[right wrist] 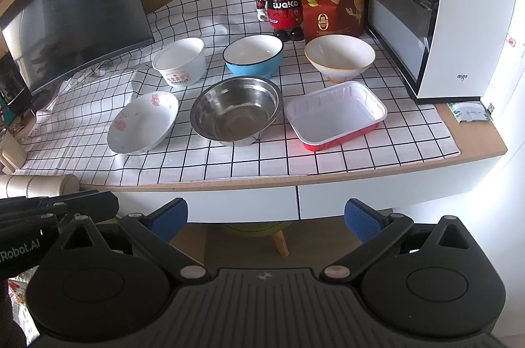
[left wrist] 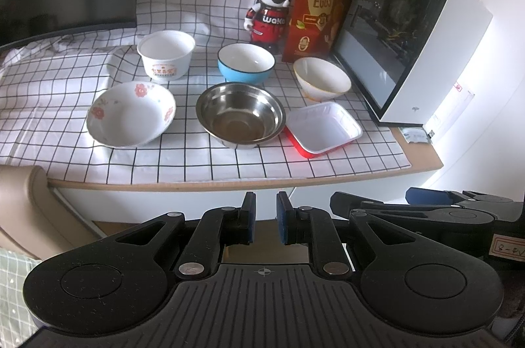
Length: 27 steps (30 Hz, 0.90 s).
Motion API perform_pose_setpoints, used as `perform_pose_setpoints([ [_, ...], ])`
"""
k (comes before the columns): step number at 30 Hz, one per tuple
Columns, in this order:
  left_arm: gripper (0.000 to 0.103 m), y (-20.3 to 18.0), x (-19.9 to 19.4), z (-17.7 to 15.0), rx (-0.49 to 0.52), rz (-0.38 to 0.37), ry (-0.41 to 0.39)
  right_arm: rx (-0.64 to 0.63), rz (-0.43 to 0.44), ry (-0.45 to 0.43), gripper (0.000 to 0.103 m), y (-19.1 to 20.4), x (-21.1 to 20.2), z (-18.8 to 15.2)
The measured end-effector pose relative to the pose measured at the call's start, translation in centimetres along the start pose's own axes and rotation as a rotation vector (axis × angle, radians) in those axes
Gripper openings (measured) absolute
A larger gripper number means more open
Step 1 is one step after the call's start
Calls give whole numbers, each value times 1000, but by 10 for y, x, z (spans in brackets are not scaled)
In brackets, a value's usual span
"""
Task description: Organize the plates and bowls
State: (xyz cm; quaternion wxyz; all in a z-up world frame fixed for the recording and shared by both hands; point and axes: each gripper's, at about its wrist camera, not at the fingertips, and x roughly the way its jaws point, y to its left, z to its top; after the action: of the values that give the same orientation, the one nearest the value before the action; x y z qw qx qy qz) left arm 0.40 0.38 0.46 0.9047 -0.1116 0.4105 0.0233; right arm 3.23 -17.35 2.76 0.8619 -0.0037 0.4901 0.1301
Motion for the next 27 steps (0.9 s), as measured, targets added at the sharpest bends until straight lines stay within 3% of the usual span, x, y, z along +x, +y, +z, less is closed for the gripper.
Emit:
perform_pose_setpoints([
  [17, 17, 10, 13, 8, -8, -14, 16, 13, -17, 10, 102, 2, 10, 7],
  [27, 17, 58, 54, 36, -71, -55, 31, 80, -35, -16, 102, 7, 43, 24],
])
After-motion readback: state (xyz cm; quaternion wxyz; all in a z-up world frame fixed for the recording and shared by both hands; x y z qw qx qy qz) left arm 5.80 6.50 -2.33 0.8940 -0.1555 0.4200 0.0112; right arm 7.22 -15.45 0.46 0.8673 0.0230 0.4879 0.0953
